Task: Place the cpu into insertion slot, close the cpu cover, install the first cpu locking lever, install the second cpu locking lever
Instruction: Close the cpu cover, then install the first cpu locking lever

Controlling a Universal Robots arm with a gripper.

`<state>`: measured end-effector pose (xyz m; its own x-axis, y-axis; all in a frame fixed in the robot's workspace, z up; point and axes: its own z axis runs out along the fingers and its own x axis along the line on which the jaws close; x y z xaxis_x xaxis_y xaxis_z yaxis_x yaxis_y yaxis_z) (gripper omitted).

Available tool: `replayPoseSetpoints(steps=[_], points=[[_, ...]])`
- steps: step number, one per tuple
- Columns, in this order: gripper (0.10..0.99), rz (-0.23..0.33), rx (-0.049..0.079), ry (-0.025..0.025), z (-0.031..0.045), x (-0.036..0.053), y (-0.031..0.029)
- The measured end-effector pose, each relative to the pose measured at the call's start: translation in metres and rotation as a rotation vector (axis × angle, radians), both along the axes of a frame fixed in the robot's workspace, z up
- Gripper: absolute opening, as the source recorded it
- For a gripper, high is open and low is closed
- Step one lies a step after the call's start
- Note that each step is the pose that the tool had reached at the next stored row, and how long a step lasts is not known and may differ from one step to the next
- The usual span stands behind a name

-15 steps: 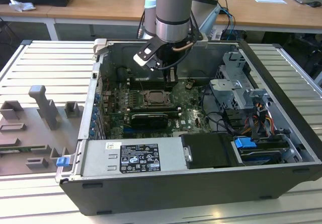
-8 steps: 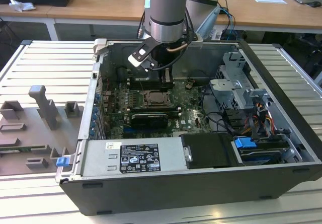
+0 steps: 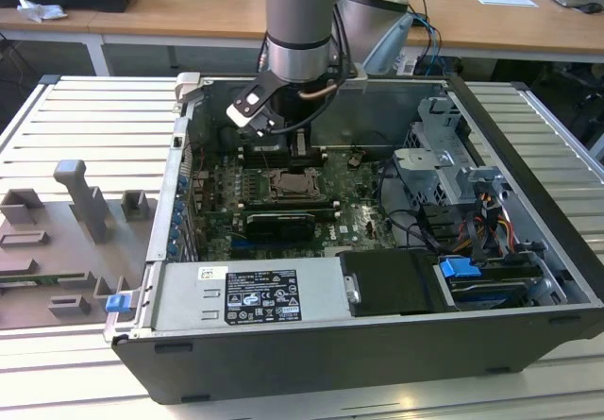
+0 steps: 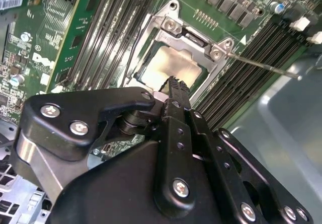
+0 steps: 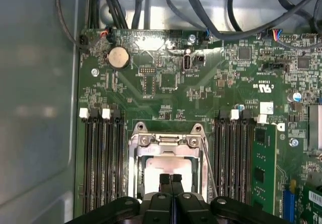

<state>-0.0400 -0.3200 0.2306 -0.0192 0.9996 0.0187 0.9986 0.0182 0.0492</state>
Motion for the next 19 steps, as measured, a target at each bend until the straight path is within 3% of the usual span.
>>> replayPoseSetpoints(steps=[13, 18, 19], points=[[0.106, 0.0, 0.0, 0.0001, 0.0007, -0.005, 0.0], [0.106, 0.0, 0.0, 0.0, 0.0044, -0.005, 0.0], [0.106, 0.0, 0.0, 0.0, 0.0095, -0.005, 0.0]])
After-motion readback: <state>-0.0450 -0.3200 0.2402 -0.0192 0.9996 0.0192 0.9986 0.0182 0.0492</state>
